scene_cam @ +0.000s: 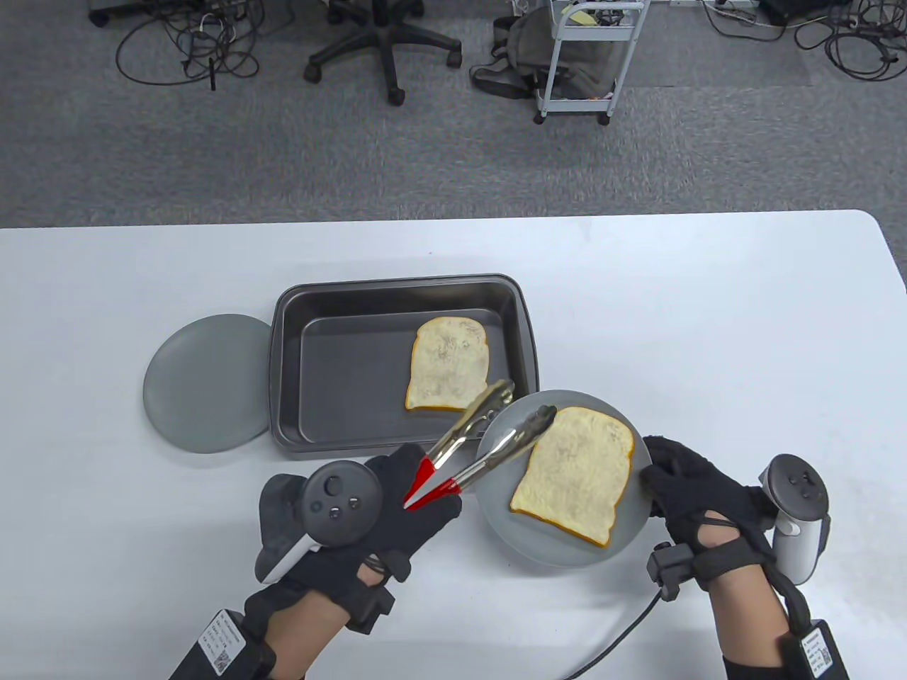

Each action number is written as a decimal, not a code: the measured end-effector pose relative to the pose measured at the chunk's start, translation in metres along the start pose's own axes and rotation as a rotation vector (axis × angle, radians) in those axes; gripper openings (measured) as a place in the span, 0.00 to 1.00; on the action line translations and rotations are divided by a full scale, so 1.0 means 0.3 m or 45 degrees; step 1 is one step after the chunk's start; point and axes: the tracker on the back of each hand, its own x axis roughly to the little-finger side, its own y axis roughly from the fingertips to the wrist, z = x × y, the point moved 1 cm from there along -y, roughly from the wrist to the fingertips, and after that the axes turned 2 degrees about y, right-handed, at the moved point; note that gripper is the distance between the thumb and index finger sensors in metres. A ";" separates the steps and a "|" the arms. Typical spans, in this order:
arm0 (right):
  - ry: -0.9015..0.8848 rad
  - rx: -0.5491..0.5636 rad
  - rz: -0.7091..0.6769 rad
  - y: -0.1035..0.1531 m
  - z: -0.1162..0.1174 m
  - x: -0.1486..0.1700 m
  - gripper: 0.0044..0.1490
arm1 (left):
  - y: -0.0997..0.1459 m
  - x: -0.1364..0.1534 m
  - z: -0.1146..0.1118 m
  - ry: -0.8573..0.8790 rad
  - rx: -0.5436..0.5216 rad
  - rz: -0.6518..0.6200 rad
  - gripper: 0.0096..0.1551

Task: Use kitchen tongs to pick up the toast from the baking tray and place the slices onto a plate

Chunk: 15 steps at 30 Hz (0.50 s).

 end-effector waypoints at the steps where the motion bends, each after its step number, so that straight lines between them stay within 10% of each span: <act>1: -0.003 -0.001 -0.001 0.000 -0.001 0.000 0.34 | -0.014 0.018 0.014 0.010 -0.012 0.027 0.54; 15: -0.011 -0.002 -0.011 0.002 -0.010 -0.005 0.34 | -0.208 0.265 -0.026 -0.122 0.069 0.441 0.57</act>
